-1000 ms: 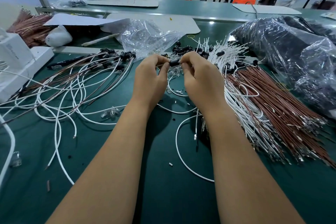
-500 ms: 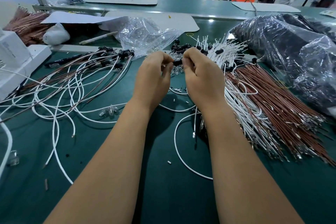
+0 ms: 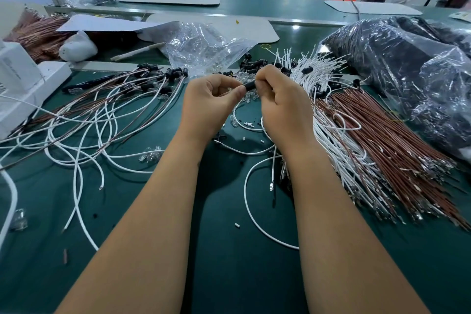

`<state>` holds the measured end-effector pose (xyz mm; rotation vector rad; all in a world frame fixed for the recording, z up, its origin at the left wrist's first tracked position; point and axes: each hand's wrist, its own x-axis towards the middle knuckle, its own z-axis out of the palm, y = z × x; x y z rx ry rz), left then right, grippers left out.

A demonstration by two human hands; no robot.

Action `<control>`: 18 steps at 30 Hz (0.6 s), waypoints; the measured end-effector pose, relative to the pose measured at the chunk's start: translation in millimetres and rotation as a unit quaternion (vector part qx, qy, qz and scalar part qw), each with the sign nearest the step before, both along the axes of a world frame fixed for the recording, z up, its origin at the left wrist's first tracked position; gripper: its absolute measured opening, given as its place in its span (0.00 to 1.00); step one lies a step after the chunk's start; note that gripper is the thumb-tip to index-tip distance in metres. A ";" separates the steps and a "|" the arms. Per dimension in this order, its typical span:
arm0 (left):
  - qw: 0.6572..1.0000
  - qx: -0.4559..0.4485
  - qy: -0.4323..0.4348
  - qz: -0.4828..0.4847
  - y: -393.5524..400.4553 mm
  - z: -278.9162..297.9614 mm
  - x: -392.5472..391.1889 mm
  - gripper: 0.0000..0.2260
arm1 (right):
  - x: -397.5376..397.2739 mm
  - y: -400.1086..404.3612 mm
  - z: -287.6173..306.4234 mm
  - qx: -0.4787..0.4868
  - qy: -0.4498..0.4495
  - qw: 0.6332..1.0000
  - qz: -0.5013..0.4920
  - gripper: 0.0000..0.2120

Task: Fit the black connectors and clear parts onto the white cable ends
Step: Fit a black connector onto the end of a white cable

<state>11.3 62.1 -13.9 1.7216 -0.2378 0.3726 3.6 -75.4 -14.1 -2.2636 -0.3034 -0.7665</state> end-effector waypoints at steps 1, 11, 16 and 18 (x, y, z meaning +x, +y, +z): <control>1.000 0.001 -0.003 0.001 0.9 -0.1 0.2 0.04 | -0.5 0.5 0.8 -0.010 -0.007 1.000 0.002 0.07; 0.999 -0.007 -0.020 0.029 0.9 -0.5 1.2 0.02 | -1.1 6.9 2.3 -0.020 0.004 1.000 0.012 0.03; 0.999 -0.052 -0.008 0.006 -0.6 -1.1 5.2 0.06 | -1.0 9.4 6.9 0.170 0.069 0.982 0.056 0.08; 0.998 -0.065 -0.001 -0.017 -0.1 -1.8 5.5 0.05 | -1.4 9.9 9.2 0.215 0.096 0.968 0.089 0.06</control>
